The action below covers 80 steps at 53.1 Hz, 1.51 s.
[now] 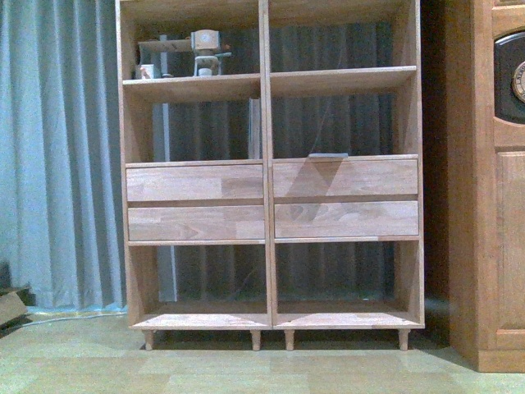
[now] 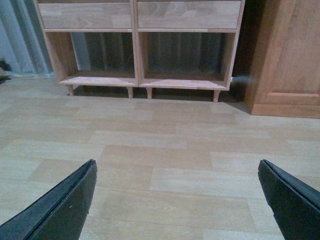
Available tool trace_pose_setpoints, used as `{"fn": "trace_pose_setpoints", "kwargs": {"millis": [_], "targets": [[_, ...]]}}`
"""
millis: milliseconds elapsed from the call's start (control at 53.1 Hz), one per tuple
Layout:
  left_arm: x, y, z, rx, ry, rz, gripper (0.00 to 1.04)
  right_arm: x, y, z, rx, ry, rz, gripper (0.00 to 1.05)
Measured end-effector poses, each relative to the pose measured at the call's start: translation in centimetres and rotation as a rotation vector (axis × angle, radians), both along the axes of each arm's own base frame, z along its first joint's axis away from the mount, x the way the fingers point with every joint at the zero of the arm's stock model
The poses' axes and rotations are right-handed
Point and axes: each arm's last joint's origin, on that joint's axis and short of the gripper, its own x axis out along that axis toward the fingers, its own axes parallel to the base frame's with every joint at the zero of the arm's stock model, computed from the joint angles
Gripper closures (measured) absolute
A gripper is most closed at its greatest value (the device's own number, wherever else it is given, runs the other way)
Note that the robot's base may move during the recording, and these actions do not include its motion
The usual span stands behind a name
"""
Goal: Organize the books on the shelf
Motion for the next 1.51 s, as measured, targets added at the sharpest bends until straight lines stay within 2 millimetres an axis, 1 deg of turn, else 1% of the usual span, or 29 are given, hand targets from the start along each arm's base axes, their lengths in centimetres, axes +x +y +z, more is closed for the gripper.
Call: {"fn": "trace_pose_setpoints", "kwargs": {"millis": [1506], "targets": [[0.00, 0.00, 0.00, 0.000, 0.000, 0.000, 0.07, 0.00, 0.00, 0.00, 0.000, 0.000, 0.000, 0.07]]}}
